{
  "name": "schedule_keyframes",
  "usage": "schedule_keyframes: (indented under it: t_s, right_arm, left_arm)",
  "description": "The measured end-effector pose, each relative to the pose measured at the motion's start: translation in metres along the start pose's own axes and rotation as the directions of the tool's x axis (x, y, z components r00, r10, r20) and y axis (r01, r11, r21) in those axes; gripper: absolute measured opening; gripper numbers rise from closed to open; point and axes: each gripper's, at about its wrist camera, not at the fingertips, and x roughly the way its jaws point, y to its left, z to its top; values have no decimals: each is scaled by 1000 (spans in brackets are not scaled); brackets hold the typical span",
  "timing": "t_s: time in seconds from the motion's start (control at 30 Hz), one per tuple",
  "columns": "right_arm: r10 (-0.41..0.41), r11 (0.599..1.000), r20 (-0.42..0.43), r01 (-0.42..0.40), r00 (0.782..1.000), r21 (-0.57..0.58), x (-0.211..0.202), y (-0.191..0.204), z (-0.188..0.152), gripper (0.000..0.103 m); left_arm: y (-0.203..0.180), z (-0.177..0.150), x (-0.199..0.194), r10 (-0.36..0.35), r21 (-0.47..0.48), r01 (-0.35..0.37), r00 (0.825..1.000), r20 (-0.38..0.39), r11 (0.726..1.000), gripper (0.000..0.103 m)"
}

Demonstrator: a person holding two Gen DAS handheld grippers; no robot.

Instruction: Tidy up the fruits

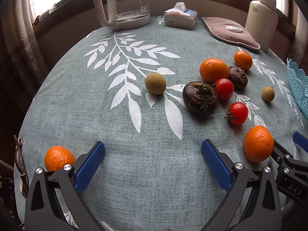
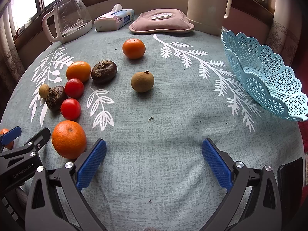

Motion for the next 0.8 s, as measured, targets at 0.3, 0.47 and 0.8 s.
schedule_keyframes:
  t_s: [0.3, 0.47, 0.8]
  right_arm:
    - [-1, 1000, 0, 1, 1000, -1, 0, 0, 0, 101]
    - [1, 1000, 1, -1, 1000, -1, 0, 0, 0, 101]
    - [44, 999, 34, -45, 998, 28, -11, -7, -1, 101]
  left_arm:
    - [1, -1, 1, 4, 2, -4, 1000, 1, 1000, 98]
    - [1, -2, 0, -1, -1, 1, 1000, 3, 1000, 98]
    - [4, -3, -17, -51, 1, 51, 997, 63, 999, 98]
